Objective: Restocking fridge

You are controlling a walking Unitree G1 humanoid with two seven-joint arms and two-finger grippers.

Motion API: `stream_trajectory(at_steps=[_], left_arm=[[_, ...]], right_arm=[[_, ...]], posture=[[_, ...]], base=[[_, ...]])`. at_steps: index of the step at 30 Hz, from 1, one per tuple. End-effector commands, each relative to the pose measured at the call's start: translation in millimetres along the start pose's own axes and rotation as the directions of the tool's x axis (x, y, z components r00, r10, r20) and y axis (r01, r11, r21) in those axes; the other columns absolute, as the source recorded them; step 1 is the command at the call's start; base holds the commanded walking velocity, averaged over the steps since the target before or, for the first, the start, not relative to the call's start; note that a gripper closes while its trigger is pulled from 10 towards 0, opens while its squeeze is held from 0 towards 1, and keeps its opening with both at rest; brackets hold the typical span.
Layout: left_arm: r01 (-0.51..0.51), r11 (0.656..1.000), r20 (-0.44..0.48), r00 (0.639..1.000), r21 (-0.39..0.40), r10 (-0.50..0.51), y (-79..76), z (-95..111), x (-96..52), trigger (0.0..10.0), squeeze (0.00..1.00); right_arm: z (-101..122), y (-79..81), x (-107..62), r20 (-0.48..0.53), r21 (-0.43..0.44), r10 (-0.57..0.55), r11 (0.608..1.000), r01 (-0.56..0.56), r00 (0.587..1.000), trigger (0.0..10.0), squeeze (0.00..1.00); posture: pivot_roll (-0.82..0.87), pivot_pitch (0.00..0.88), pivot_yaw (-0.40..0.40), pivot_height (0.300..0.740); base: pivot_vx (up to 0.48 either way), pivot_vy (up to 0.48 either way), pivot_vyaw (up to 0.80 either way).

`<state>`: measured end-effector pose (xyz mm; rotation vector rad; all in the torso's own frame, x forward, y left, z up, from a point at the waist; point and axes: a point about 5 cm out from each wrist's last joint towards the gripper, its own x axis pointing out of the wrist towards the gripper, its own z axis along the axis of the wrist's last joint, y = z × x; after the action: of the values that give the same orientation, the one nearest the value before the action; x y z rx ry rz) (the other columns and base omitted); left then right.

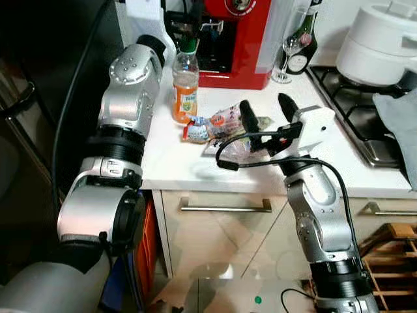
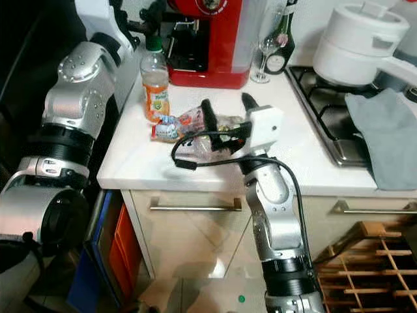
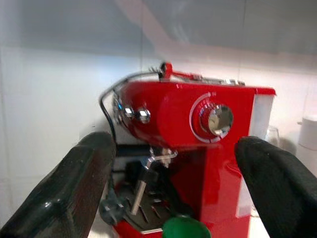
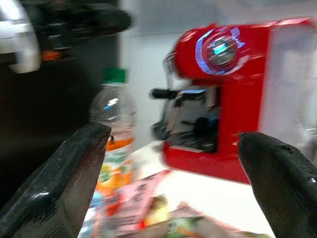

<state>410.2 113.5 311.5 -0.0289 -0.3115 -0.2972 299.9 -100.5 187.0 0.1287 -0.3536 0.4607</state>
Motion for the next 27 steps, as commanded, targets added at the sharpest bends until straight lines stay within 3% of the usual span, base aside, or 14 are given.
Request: stream_trajectory(at_steps=[1, 5, 14, 19, 27], left_arm=[[0.029, 0.999, 0.004, 1.0, -0.02, -0.029, -5.3, 4.9, 4.6, 10.0, 0.0], [0.088, 0.995, 0.003, 0.996, -0.037, -0.088, -12.8, 8.9, 8.0, 10.0, 0.0], [0.103, 0.994, -0.051, 0.993, -0.025, -0.104, -14.3, -1.9, 7.7, 10.0, 0.0], [0.105, 0.99, -0.119, 0.986, -0.09, -0.115, -18.0, -18.5, 5.6, 10.0, 0.0], [0.1, 0.989, -0.197, 0.973, -0.109, -0.12, -23.5, -37.1, 3.7, 10.0, 0.0]], right_arm=[[1.7, 6.0, -0.3, -0.003, 0.017, 0.036, 0.999, -0.036, 0.999, 10.0, 0.0], [0.3, 11.8, -0.7, -0.02, 0.036, 0.073, 0.997, -0.072, 0.997, 10.0, 0.0], [-1.9, 17.3, -0.7, -0.04, 0.066, 0.109, 0.992, -0.106, 0.993, 10.0, 0.0], [-1.3, 16.4, -0.1, -0.047, 0.069, 0.118, 0.991, -0.115, 0.992, 10.0, 0.0], [-1.4, 15.0, 0.5, -0.055, 0.071, 0.118, 0.991, -0.114, 0.991, 10.0, 0.0]], posture=[[-0.08, 0.0, -0.018, 0.74], [-0.08, 0.0, -0.017, 0.74], [-0.08, 0.0, -0.028, 0.74], [-0.08, 0.0, -0.033, 0.74], [-0.09, 0.0, -0.03, 0.74]], base=[[0.0, 0.0, 0.0], [0.0, 0.0, 0.0], [0.0, 0.0, 0.0], [0.0, 0.0, 0.0], [0.0, 0.0, 0.0]])
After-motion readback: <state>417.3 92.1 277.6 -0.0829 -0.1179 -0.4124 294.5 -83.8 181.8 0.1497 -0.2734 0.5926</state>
